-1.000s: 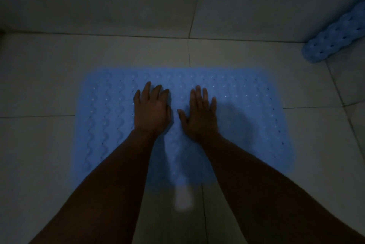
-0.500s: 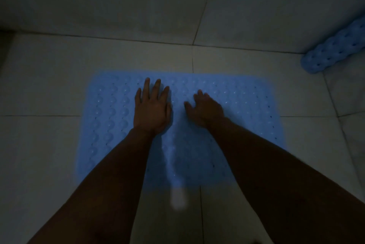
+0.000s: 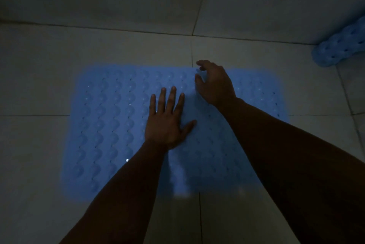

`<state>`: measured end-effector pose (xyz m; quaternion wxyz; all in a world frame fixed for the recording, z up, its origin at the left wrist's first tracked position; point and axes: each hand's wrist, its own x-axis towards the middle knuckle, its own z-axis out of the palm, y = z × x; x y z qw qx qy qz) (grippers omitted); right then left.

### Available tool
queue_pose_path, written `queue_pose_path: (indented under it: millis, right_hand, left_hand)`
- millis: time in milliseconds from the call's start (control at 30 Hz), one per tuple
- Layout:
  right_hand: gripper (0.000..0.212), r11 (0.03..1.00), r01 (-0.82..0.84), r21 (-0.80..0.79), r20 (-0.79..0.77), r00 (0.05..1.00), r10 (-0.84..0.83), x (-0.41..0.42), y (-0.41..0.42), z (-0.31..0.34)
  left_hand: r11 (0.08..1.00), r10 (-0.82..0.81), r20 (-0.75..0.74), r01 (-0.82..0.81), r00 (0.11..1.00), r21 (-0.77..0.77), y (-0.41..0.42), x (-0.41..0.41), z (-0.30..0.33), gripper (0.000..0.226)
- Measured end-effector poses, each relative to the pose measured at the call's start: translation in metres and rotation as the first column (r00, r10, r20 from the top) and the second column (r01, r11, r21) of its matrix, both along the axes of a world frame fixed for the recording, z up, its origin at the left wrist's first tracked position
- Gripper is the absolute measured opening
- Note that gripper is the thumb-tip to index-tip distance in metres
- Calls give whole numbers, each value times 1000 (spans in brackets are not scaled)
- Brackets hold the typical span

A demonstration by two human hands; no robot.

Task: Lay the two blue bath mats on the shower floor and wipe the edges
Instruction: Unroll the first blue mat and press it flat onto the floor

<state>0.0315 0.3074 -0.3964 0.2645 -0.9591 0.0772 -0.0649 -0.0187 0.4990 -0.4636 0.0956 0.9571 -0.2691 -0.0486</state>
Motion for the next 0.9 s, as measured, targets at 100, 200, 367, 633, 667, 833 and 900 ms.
queue_pose_path:
  millis: [100, 200, 367, 633, 667, 833, 900]
  right_hand:
    - [46, 1000, 1, -31, 4, 1000, -1, -3, -8, -9]
    - [45, 999, -11, -37, 5, 1000, 12, -6, -13, -11]
    - [40, 999, -40, -36, -169, 985, 33, -7, -8, 14]
    - [45, 996, -86, -25, -411, 909, 68, -13, 67, 31]
    - [47, 995, -98, -18, -409, 909, 82, -22, 82, 22]
    - [74, 956, -190, -225, -300, 947, 118, -68, 142, -36]
    - [82, 938, -170, -302, -264, 960, 89, -75, 148, -50]
  left_hand:
    - [999, -18, 11, 19, 1000, -39, -1, -2, -1, 91]
    - [999, -30, -33, 30, 999, -27, -1, 2, -1, 96]
    - [996, -51, -363, 72, 931, 44, -4, 24, 26, 99]
    - [968, 215, -126, -228, 968, -100, 54, 39, 88, 29]
    - [970, 220, -121, -230, 968, -73, 61, 38, 86, 32]
    - [970, 240, -69, -241, 968, -19, 103, 27, 71, 61]
    - [973, 228, -6, -228, 974, -37, 118, 22, 61, 64]
